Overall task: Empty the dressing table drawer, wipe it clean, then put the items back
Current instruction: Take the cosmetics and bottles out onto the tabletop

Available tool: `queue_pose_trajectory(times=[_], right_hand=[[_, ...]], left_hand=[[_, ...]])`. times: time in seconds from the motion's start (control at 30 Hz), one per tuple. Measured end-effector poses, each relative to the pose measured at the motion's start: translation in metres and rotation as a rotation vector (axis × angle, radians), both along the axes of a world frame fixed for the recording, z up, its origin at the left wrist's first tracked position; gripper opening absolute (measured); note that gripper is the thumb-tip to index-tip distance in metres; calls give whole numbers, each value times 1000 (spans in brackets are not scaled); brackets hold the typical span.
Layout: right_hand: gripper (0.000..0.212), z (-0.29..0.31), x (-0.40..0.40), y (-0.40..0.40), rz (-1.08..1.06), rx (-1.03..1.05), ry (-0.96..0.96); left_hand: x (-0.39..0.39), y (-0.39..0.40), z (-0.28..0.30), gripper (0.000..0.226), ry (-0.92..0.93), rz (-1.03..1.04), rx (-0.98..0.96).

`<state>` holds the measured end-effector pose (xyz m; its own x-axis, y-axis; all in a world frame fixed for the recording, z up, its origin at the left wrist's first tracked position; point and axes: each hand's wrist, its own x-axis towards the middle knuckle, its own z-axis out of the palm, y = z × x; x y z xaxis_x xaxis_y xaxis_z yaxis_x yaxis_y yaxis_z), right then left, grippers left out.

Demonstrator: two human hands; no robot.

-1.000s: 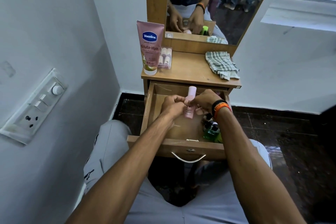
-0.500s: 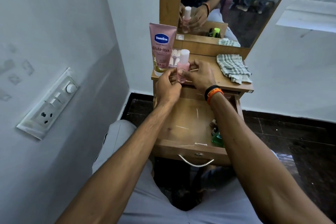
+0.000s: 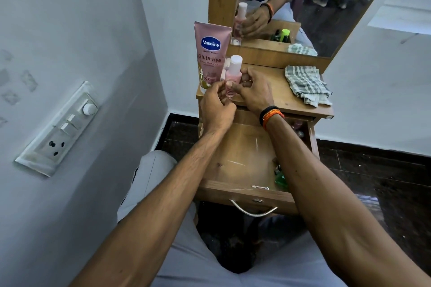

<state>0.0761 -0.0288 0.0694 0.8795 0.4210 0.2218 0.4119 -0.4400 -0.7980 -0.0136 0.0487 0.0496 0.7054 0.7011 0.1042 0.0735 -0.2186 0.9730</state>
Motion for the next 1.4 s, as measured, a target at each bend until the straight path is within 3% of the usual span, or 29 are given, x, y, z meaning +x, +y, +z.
queue_pose_trajectory(times=[0.53,1.0,1.4], right_hand=[[34,-10,2,3,11,52,34],[55,-5,-3,-3,53,35,54],[30,3,0,-2,121,-37,48]], left_hand=[[0,-1,-5,42,2,54,55],[-1,-1,-7,47,69,23,40],[0,-4,-8,45,56,17,20]])
